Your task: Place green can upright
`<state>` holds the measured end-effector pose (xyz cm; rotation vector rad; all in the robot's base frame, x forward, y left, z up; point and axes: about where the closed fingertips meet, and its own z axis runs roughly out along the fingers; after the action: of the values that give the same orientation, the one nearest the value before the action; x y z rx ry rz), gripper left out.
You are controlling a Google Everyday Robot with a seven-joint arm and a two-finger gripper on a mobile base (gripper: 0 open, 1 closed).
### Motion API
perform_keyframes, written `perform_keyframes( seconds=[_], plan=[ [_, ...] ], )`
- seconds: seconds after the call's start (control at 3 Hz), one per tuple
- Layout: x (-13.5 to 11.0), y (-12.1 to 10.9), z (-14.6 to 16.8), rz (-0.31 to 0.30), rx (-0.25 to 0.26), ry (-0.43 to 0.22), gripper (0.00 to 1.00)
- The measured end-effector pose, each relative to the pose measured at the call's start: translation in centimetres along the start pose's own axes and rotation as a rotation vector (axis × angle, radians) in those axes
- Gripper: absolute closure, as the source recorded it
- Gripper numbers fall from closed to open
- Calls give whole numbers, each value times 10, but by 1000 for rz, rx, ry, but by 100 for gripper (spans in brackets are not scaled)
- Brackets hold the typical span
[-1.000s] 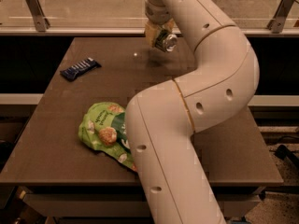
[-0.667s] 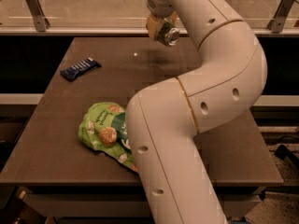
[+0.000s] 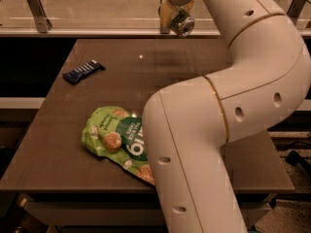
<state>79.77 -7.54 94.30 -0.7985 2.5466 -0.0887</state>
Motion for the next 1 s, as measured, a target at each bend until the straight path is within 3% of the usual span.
perform_keyframes(
  seconds=[0.67,1.0],
  plan=[
    [-7,-12,-4,17,-64,-177,100],
    [0,-9,-4,18,-84,-233,100]
  ],
)
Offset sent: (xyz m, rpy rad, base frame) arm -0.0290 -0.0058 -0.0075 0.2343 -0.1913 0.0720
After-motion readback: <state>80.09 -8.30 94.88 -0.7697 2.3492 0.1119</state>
